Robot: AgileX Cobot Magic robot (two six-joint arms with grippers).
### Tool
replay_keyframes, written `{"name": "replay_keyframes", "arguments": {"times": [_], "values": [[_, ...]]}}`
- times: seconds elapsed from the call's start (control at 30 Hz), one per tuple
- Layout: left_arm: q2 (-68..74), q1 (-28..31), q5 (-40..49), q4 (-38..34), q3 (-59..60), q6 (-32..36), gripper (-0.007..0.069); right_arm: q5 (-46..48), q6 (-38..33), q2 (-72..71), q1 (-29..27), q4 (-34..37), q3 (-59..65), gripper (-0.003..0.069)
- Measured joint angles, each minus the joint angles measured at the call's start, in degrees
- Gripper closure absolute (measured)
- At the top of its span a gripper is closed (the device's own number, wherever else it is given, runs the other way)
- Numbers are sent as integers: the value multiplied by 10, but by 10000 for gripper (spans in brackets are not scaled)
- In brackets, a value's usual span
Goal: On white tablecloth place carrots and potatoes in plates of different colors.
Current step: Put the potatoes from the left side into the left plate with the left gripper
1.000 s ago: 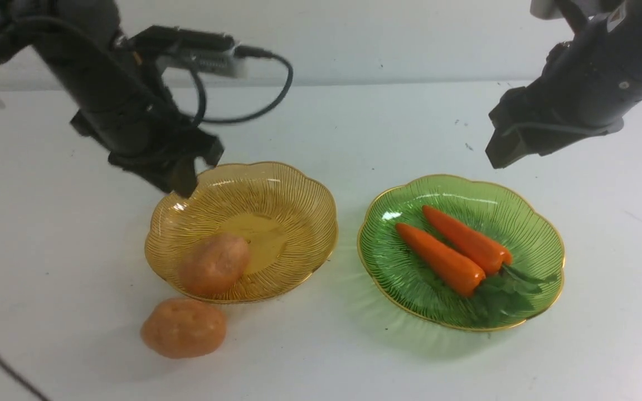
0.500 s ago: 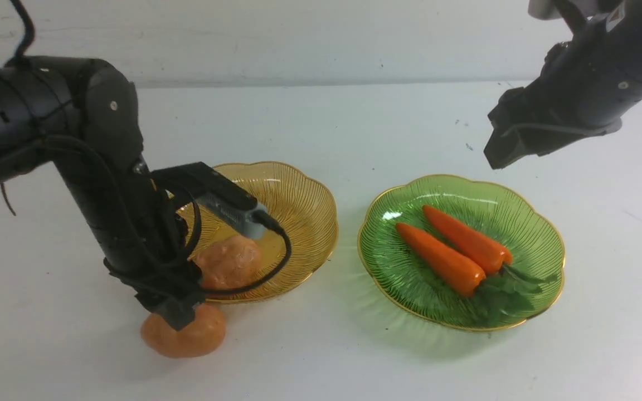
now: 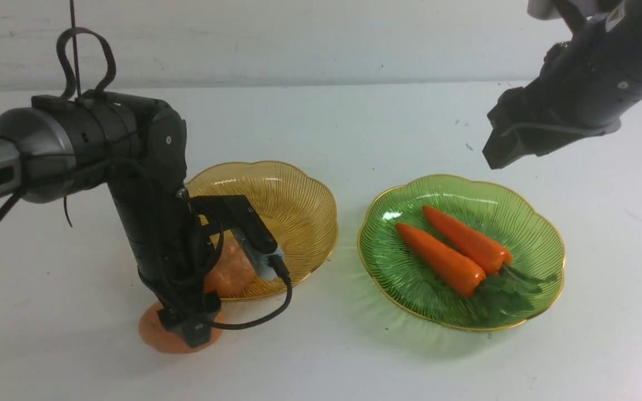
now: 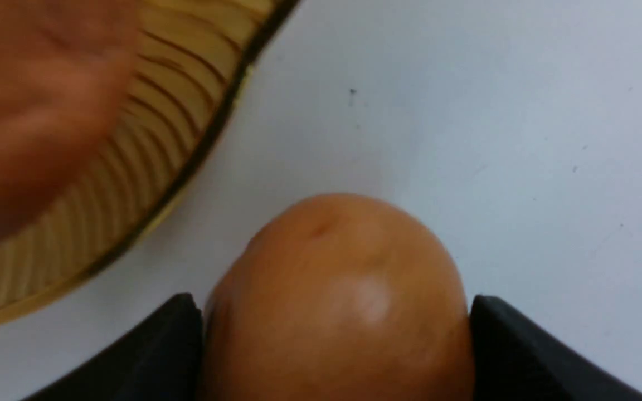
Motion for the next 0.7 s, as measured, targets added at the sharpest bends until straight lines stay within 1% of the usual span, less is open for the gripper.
{"name": "replay_keyframes", "arguments": {"times": [0.1,0.17,0.23,0.3,0.37,0.53,0.63,0.7], "values": [[21,0,12,1,4,-30,63,0,-2,0,0,6,0,240],[24,0,16,1,4,-50,85,0,-2,0,0,10,0,240],[24,0,19,2,4,-62,116,0,-3,0,0,17,0,240],[24,0,21,5,4,-77,179,0,-9,0,0,21,0,240],[24,0,23,9,4,-93,214,0,-13,0,0,22,0,240],[-25,0,23,34,-13,-139,220,0,-13,0,0,22,0,240],[-114,0,26,73,-78,-173,220,0,-14,0,0,22,0,240],[-141,0,34,90,-131,-225,221,0,-14,0,0,22,0,240]]}}
